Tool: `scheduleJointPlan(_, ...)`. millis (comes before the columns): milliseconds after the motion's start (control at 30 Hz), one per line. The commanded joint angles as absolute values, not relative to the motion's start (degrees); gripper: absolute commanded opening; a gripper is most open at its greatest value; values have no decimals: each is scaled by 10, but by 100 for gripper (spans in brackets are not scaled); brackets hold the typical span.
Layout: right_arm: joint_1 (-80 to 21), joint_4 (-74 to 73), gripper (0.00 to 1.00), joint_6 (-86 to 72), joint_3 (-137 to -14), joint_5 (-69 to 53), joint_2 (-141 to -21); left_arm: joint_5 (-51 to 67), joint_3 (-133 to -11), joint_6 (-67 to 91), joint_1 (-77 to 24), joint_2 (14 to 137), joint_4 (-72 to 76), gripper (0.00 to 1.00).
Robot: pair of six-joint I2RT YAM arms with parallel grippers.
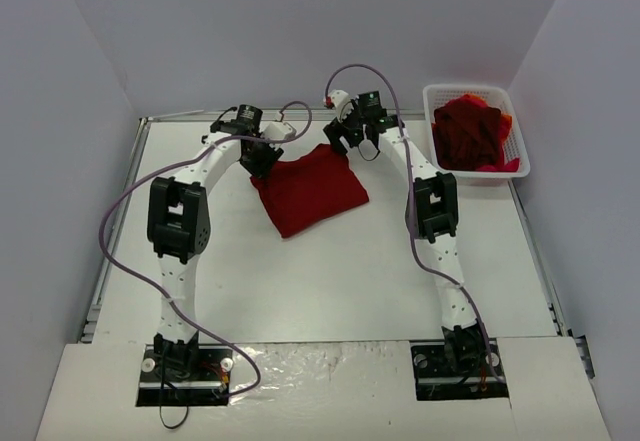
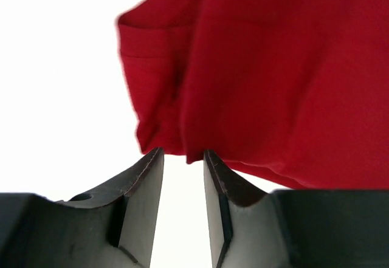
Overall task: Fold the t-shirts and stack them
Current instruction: Fold the long partially folded tshirt into a neat square
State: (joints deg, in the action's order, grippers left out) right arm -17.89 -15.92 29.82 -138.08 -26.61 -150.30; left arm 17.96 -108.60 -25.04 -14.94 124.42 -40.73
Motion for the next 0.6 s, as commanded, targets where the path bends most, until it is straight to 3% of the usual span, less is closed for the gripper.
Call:
scheduleJointPlan(0, -186, -68, 76, 252, -1375, -203, -1446, 132, -1089, -207, -149, 1178, -364, 32)
scheduleJointPlan(367, -212, -50, 78, 254, -1319, -172, -1426, 75, -987, -188, -149, 1113, -326, 31)
scheduleJointPlan(567, -228, -58, 80, 256, -1270, -85, -1302, 98, -962, -137, -123, 1000, -303, 31)
